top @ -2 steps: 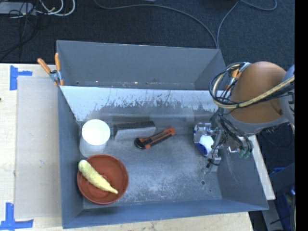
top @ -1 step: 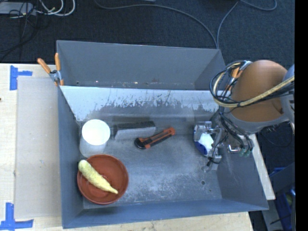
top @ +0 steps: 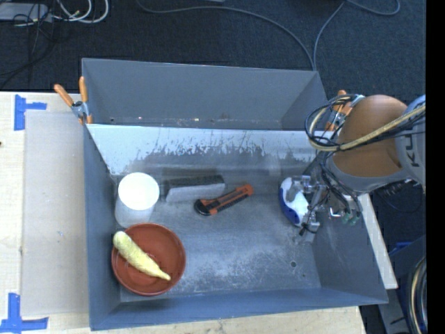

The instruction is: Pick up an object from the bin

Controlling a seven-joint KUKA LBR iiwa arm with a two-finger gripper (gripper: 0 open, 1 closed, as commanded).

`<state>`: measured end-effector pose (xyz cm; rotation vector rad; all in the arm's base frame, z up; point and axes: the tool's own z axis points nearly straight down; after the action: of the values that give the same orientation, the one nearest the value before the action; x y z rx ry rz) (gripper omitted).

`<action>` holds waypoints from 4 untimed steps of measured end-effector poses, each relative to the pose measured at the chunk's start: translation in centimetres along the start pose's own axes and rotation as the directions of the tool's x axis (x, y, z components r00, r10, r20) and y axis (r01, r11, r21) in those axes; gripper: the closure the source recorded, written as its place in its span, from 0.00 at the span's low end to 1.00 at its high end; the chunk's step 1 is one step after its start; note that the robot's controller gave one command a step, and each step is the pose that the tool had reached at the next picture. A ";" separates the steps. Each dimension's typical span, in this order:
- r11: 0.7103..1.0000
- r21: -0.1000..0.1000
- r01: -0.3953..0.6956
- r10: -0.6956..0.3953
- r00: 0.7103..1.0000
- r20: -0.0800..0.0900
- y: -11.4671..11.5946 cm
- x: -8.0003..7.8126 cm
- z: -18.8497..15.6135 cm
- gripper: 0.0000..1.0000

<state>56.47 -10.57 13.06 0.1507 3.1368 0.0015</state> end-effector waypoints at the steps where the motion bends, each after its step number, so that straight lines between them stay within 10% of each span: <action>1: 0.983 0.000 0.184 -0.184 0.983 -0.002 7.2 -1.0 1.8 0.00; 2: 0.993 -0.001 0.115 -0.115 0.993 -0.003 1.5 -4.2 2.3 0.00; 3: 0.958 -0.004 0.287 -0.287 0.958 -0.003 8.5 -4.4 4.6 0.00; 4: 0.633 -0.009 0.774 -0.774 0.633 0.011 -2.5 -6.2 5.6 1.00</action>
Offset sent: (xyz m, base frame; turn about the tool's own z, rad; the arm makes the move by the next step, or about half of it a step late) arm 0.0562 -0.0382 -0.0260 -0.0094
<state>62.44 -13.61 7.45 -1.2046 2.8923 0.0211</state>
